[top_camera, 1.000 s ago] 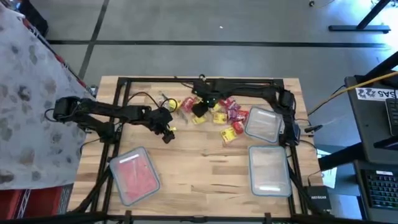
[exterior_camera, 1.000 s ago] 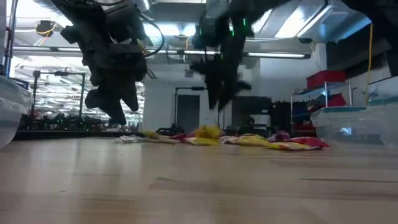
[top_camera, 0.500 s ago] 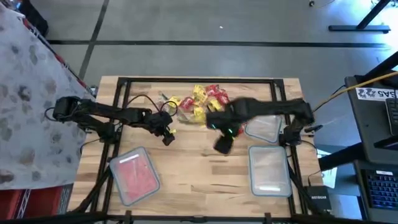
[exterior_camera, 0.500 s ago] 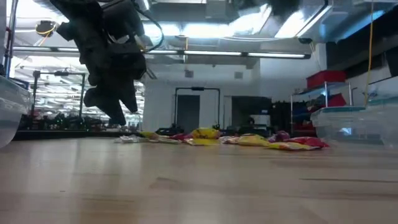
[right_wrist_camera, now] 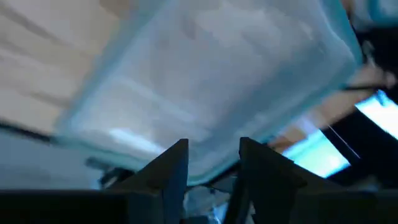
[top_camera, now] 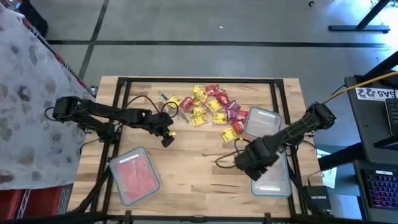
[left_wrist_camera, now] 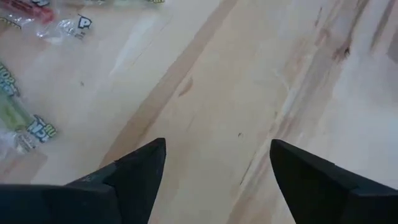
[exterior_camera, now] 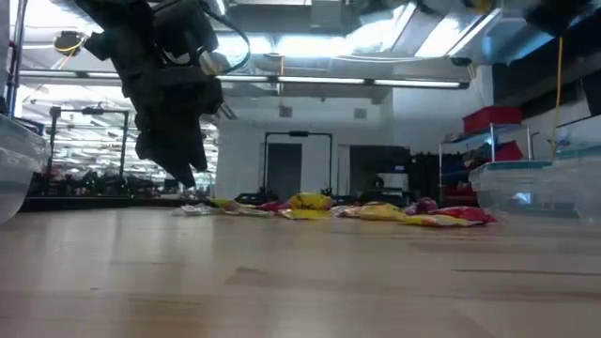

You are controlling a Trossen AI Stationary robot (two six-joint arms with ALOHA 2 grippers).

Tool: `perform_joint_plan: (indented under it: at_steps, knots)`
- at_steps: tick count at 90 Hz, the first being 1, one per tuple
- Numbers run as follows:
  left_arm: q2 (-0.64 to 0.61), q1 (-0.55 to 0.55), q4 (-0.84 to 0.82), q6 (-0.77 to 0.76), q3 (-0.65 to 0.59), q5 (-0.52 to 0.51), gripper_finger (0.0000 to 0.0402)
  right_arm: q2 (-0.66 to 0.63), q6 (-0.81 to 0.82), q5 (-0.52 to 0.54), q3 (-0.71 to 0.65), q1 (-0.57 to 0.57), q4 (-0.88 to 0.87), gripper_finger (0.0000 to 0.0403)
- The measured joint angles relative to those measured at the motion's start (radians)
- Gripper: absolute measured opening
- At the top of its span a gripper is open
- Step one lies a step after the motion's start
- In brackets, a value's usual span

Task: Sort candy
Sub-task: Open the rectangular transparent bin

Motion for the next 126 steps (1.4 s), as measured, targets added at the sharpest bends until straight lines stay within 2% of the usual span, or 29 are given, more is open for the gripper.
perform_joint_plan:
  at_steps: [16,24,31,39,52,63,75,88,99,109,120,126]
  knots:
    - [-0.032,-0.038,0.011,-0.028,0.0,0.085,0.0274,0.004,0.019,-0.074,-0.168,-0.018,0.324,0.0133]
    - [-0.065,-0.069,0.009,-0.044,0.0,0.067,0.0274,0.002,0.032,-0.123,-0.202,-0.07,0.52,0.0133]
    - [-0.089,-0.088,0.011,-0.04,0.0,0.02,0.0274,0.006,0.075,-0.123,-0.2,-0.133,0.705,0.0133]
    - [-0.112,-0.092,0.028,-0.039,0.0,-0.003,0.0274,0.009,0.063,-0.052,-0.193,-0.199,0.915,0.0133]
    - [-0.134,-0.092,0.055,-0.048,0.0,-0.006,0.0274,0.011,-0.123,0.094,-0.124,-0.267,1.155,0.0133]
    - [-0.139,-0.092,0.065,-0.066,0.0,-0.007,0.0274,0.009,-0.285,0.135,-0.043,-0.276,1.146,0.0133]
    - [-0.139,-0.093,0.085,-0.086,0.0,-0.004,0.0274,0.009,-0.369,0.152,0.015,-0.27,0.971,0.0133]
    - [-0.16,-0.118,0.243,-0.083,0.017,0.044,0.0274,0.009,-0.37,0.271,0.001,-0.176,0.806,0.0133]
    - [-0.162,-0.15,0.363,-0.057,0.046,0.033,0.0274,0.01,-0.296,0.283,-0.064,-0.098,0.782,0.0133]
    - [-0.128,-0.154,0.408,-0.07,0.049,0.003,0.0274,0.01,-0.281,0.263,-0.107,-0.095,0.785,0.0133]
    - [-0.047,-0.146,0.475,-0.093,0.053,0.121,0.0274,0.01,-0.314,0.306,-0.125,-0.115,0.782,0.0133]
    - [0.011,-0.174,0.485,-0.073,0.088,0.13,0.0274,0.01,-0.345,0.322,-0.134,-0.135,0.819,0.0133]
